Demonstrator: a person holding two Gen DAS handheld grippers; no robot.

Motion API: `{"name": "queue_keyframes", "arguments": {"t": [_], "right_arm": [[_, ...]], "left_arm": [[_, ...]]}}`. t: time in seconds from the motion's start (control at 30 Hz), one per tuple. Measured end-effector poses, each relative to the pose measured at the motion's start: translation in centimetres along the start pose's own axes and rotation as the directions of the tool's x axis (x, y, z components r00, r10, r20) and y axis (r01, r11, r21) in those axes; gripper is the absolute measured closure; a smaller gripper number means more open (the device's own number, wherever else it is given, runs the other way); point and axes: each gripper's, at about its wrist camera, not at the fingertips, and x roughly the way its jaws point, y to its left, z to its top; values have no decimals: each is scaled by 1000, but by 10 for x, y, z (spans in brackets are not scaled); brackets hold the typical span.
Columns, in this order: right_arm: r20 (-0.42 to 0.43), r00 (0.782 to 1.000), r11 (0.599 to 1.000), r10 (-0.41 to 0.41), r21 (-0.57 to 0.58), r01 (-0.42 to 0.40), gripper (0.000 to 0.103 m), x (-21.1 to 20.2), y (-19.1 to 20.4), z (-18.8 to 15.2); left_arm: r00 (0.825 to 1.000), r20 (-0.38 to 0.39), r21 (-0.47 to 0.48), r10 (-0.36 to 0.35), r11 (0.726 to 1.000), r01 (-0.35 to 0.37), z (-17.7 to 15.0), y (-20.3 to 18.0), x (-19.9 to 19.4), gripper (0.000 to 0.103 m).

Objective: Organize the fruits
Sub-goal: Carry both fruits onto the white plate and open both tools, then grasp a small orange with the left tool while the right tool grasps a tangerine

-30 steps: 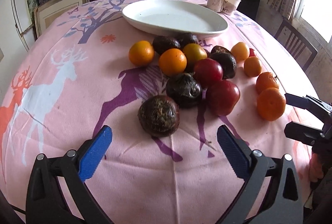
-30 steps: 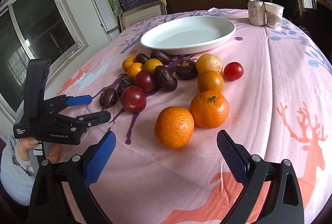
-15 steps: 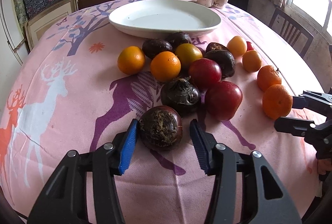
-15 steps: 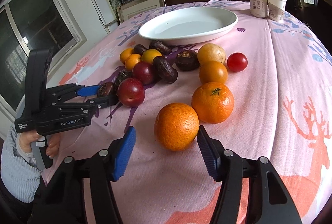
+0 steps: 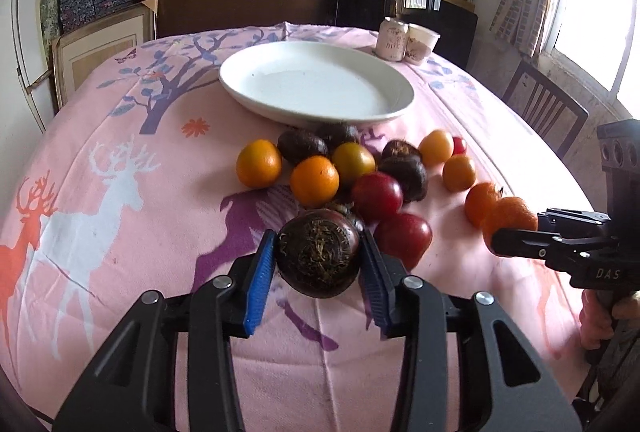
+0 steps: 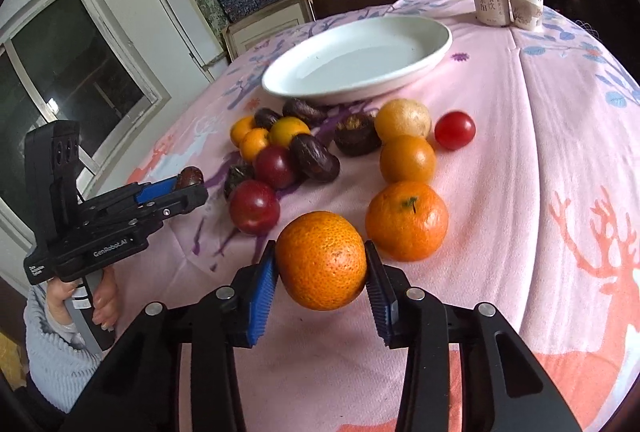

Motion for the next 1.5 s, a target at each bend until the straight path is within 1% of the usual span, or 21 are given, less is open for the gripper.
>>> {"name": "queue_keyframes", "arguments": {"t": [0.07, 0.2, 0.33, 0.43, 0.5, 0.53, 0.57, 0.6, 0.63, 0.67, 0.73, 0.8, 0.87, 0.97, 1.03, 1.07, 1.13, 1.2, 1.3, 1.37, 1.5], "right_arm": [[46, 999, 1000, 15, -13, -15, 61, -15, 7, 25], [167, 984, 996, -67, -50, 76, 61, -20, 17, 90], [189, 969, 984, -161, -40, 171, 61, 27, 6, 137], [163, 970, 983, -178, -9, 182, 60, 59, -14, 147], [144, 973, 983, -181, 5, 182, 59, 76, -22, 146], [129, 974, 982, -188, 7, 189, 59, 83, -25, 145], [106, 975, 980, -198, 3, 199, 54, 89, -27, 144], [96, 976, 981, -195, -1, 196, 46, 90, -27, 145], [118, 976, 983, -185, 0, 186, 41, 86, -25, 147], [152, 970, 981, -190, 2, 192, 31, 80, -23, 147], [201, 958, 978, -204, -7, 210, 30, 66, -18, 147], [252, 953, 984, -171, -1, 177, 30, 45, -14, 145], [335, 932, 990, -139, 10, 144, 29, 18, -10, 139], [426, 897, 989, -123, -22, 146, 5, -12, -3, 121], [464, 878, 986, -115, -55, 159, 4, -22, -2, 97], [466, 877, 984, -118, -67, 168, 4, -25, -2, 86], [435, 891, 982, -128, -73, 176, 4, -28, -5, 70], [428, 896, 985, -119, -59, 159, 4, -34, -7, 56], [423, 899, 989, -110, -43, 141, 4, -45, -9, 40], [417, 900, 987, -125, -38, 155, 4, -46, -9, 33], [395, 907, 984, -145, -40, 175, 4, -40, -10, 30]], "left_arm": [[999, 38, -2, 15, 1000, -15, 27, -1, -4, 62], [997, 74, -23, 36, 999, -34, 82, 0, 14, 62], [997, 29, -72, 65, 995, -63, 113, 8, 64, 62], [999, 2, -101, 52, 994, -51, 117, 16, 90, 62], [999, 12, -119, 36, 992, -34, 116, 21, 97, 56], [999, 16, -125, 35, 992, -33, 114, 23, 100, 48], [999, 10, -123, 36, 992, -35, 112, 24, 102, 41], [999, 3, -114, 35, 993, -35, 111, 25, 104, 39], [999, 4, -109, 38, 993, -37, 110, 26, 105, 36], [999, 7, -110, 45, 993, -44, 109, 27, 105, 35], [999, 16, -121, 44, 992, -41, 109, 31, 101, 32], [998, 43, -145, 39, 989, -32, 106, 36, 89, 25], [994, 83, -168, 63, 985, -49, 101, 41, 73, 12], [985, 124, -186, 120, 978, -96, 84, 49, 50, 8], [979, 102, -207, 175, 967, -151, 65, 56, 44, 8], [978, 87, -217, 189, 962, -166, 56, 59, 42, 8], [976, 60, -248, 207, 951, -187, 40, 64, 38, 8], [975, 47, -255, 215, 947, -196, 28, 65, 35, 8], [965, 24, -214, 260, 944, -249, 18, 58, 38, 8], [960, 14, -175, 280, 946, -273, 18, 52, 42, 8], [960, -29, -115, 279, 953, -281, 20, 43, 56, 8]]}}
